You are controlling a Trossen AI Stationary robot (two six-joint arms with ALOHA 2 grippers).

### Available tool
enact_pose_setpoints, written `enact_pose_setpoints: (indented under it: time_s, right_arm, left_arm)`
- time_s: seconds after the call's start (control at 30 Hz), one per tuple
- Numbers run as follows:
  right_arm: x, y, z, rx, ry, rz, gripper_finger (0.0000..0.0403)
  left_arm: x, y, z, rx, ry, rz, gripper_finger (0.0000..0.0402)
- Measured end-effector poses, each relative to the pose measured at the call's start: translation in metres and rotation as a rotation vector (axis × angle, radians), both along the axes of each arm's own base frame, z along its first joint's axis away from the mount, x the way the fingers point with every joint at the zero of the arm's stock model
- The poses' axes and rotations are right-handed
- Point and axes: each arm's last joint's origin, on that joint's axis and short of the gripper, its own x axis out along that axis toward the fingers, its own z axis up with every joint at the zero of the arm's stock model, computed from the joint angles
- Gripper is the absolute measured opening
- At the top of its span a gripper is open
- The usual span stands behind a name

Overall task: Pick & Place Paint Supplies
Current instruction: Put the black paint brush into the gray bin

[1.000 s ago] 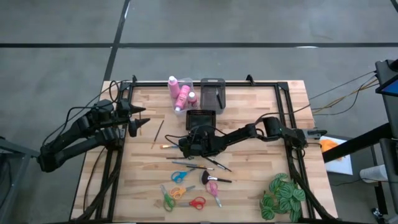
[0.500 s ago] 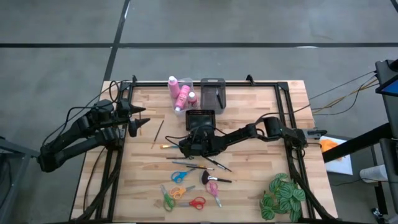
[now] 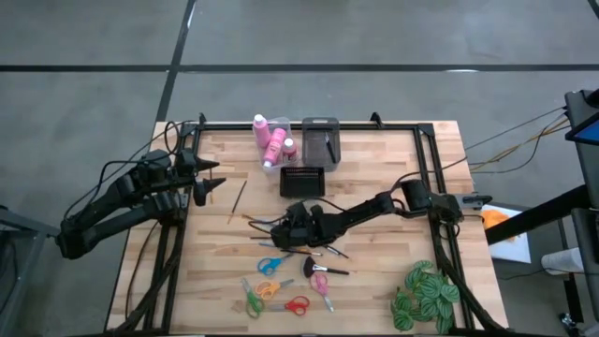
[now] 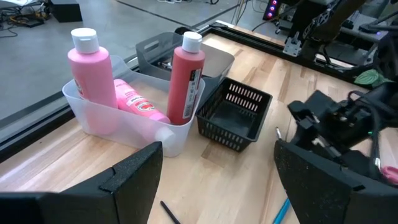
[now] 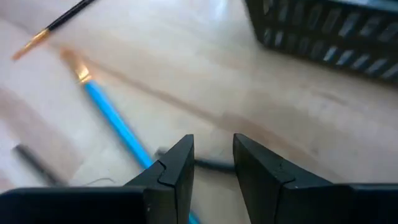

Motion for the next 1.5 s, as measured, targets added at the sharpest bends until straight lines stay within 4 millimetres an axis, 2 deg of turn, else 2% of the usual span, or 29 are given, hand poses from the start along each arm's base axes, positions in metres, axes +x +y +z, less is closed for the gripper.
enact_pose_setpoints:
  time_s: [0.37,0.47,0.63,0.87,1.13,1.2,1.37,1.5]
  right_arm:
    - [-0.021,0.025,0.012,0.057,0.083,-0.011,0.0109]
    - [-0.026,0.024,0.021,0.037,0.112,-0.016,0.0109]
    - [-0.034,0.02,0.046,-0.045,0.15,0.029,0.0109]
    - [-0.045,0.007,0.096,-0.165,0.276,0.352,0.0109]
    - [-0.053,-0.026,0.137,-0.177,0.297,0.774,0.0109]
    - [-0.053,-0.031,0.142,-0.185,0.281,0.852,0.0109]
    - [-0.049,-0.036,0.14,-0.166,0.245,1.061,0.0109]
    - [-0.042,-0.036,0.131,-0.134,0.201,1.091,0.0109]
  left_arm:
    - [0.0,0.0,0.0,0.0,0.0,0.0,0.0311]
    - [0.0,0.0,0.0,0.0,0.0,0.0,0.0311]
    - [0.0,0.0,0.0,0.0,0.0,0.0,0.0311]
    - [0.0,0.0,0.0,0.0,0.0,0.0,0.0311]
    - [0.0,0.0,0.0,0.0,0.0,-0.001,0.0311]
    - [0.0,0.0,0.0,0.0,0.0,0.0,0.0311]
    - [0.0,0.0,0.0,0.0,0.0,0.0,0.0311]
    - [0.0,0.0,0.0,0.0,0.0,0.0,0.0311]
